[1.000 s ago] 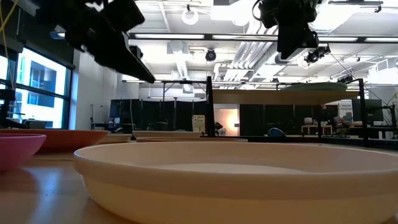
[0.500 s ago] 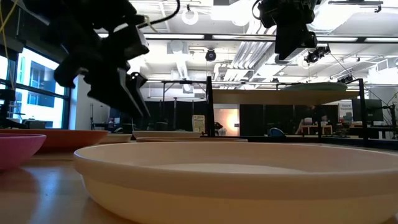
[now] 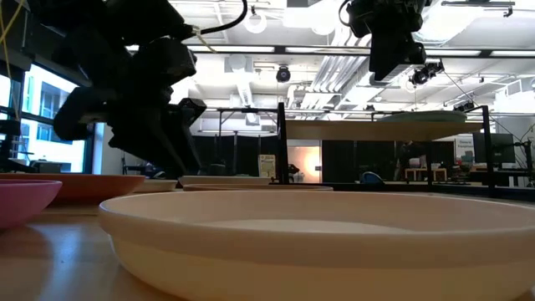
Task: Place and stack plates onto a shelf
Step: Stack the brown plate on top of the blue plate on the shelf
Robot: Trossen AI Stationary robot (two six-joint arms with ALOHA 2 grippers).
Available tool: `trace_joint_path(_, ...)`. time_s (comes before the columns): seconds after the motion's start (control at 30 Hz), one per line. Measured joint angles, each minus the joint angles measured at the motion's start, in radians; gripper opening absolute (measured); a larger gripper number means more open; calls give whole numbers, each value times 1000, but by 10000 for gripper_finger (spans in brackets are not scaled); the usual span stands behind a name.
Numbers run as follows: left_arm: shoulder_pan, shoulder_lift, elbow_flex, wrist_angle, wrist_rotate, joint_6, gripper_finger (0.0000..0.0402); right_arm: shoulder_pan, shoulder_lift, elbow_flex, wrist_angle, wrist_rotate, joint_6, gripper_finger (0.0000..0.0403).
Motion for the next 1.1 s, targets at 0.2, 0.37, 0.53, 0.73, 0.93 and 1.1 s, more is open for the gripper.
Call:
trace_joint_path(0.2,-1,0,0,-11,0,83,117,0,0,0,0,0,0,83)
trace_joint_path(0.37,7,0,0,-17,-3,129,117,0,0,0,0,1,0,83)
trace_joint_path(0.53,8,13,0,-27,-2,144,117,0,0,0,1,2,0,83)
trace_joint_path(0.73,8,61,18,-25,-7,144,117,0,0,0,5,15,7,83)
trace_joint_path(0.93,8,120,56,-31,-49,163,117,0,0,0,12,15,7,83)
trace_joint_path(1.1,9,162,85,-40,-53,181,117,0,0,0,16,15,7,83)
